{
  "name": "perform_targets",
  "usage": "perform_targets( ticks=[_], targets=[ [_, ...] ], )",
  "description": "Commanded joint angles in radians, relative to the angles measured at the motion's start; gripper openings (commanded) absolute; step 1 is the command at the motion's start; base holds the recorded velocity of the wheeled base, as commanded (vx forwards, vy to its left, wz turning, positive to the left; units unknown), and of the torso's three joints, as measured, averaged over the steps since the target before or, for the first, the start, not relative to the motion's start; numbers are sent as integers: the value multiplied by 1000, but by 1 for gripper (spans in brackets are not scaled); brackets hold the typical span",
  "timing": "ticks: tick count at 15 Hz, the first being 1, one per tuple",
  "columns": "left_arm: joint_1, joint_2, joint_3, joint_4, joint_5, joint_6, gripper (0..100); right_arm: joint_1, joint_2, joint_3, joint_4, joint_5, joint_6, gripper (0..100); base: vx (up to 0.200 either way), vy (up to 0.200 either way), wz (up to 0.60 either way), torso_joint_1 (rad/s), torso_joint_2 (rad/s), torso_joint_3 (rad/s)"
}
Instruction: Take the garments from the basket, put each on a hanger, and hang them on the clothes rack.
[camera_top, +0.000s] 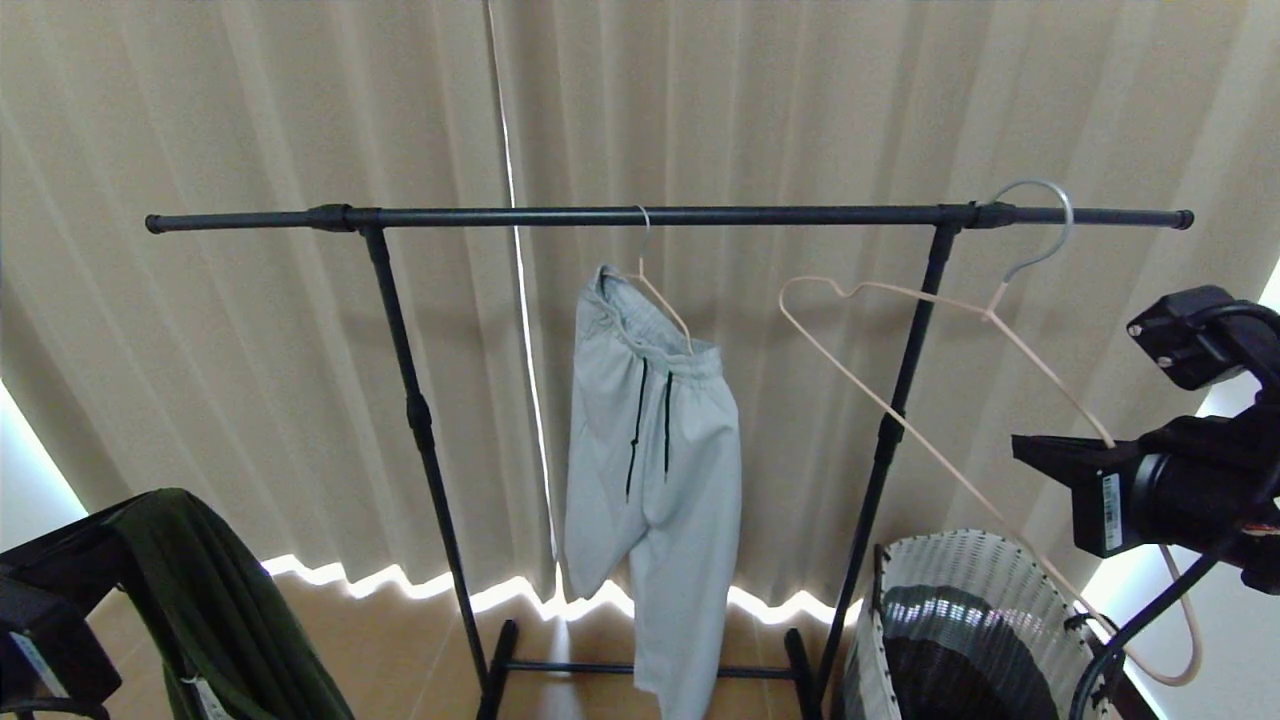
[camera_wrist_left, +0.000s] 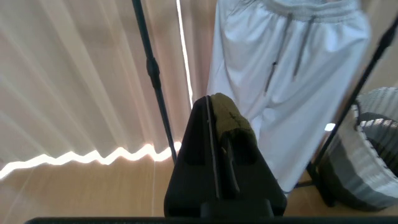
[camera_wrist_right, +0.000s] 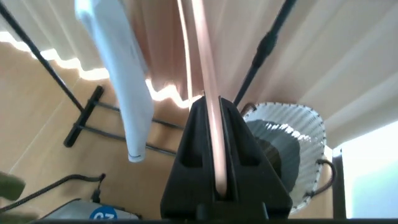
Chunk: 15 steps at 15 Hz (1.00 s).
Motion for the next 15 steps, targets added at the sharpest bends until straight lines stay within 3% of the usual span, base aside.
perform_targets(
  ticks=[1, 5, 7, 10, 15],
  targets=[
    [0, 6, -1, 1, -1, 0, 0, 5, -23, 8, -1, 1, -2, 0, 0, 0, 0, 0, 0, 0],
    [-2, 94, -96, 3, -1, 0, 0, 25, -40, 27, -4, 26, 2, 0, 0, 0, 0, 0, 0, 0],
    [-2, 164, -177, 6, 0, -2, 0, 36, -52, 27, -4, 107, 2, 0, 0, 0, 0, 0, 0, 0],
    [-17, 272, -291, 11, 11, -2, 0, 51, -55, 32, -4, 158, 4, 0, 0, 0, 0, 0, 0, 0],
    [-60, 416, -456, 83, 80, -9, 0, 212, -49, 34, -51, 167, 30, 0, 0, 0, 0, 0, 0, 0]
  ],
)
